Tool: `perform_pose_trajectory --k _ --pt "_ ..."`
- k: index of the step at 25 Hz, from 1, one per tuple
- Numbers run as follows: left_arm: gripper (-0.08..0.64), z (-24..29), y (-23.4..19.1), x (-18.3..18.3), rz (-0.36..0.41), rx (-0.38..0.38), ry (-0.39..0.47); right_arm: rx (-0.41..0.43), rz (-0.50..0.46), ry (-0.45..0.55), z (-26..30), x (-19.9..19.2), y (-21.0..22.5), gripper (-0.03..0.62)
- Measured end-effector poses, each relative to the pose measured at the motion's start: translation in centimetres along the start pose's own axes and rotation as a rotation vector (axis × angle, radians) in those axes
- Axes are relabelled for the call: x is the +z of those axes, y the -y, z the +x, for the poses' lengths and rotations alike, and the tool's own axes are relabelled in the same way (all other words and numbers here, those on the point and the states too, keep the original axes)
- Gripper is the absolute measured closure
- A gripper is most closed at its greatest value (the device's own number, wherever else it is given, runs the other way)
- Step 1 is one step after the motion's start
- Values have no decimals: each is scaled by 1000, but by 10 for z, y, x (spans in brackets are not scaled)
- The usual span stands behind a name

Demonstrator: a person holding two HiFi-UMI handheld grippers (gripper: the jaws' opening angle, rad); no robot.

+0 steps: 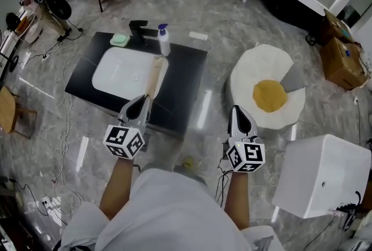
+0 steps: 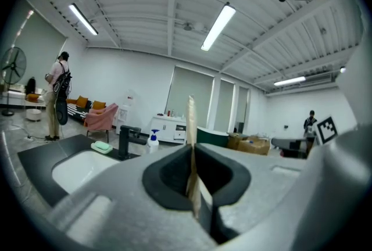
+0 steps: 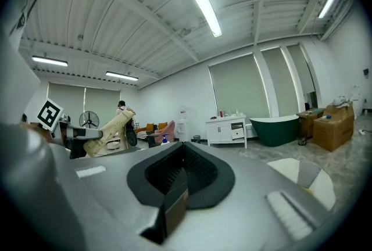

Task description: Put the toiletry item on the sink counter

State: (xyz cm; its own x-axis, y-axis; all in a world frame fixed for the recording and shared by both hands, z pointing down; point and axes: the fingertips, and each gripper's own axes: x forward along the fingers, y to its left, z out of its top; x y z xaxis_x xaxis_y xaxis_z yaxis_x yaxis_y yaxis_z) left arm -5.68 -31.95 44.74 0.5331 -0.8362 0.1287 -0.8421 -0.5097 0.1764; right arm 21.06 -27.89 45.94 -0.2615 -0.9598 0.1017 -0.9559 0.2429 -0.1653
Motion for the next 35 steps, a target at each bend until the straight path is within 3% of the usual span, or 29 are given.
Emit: perform_pose_trajectory --k 11,19,35 --pt "552 24 -1 -8 -20 35 -21 15 -7 20 20 4 18 589" --pt "551 42 -8 -18 -24 1 -42 -24 -21 24 25 4 20 589" --pt "549 112 -39 -65 -87 -18 -196 -87 -32 21 64 6 30 588"
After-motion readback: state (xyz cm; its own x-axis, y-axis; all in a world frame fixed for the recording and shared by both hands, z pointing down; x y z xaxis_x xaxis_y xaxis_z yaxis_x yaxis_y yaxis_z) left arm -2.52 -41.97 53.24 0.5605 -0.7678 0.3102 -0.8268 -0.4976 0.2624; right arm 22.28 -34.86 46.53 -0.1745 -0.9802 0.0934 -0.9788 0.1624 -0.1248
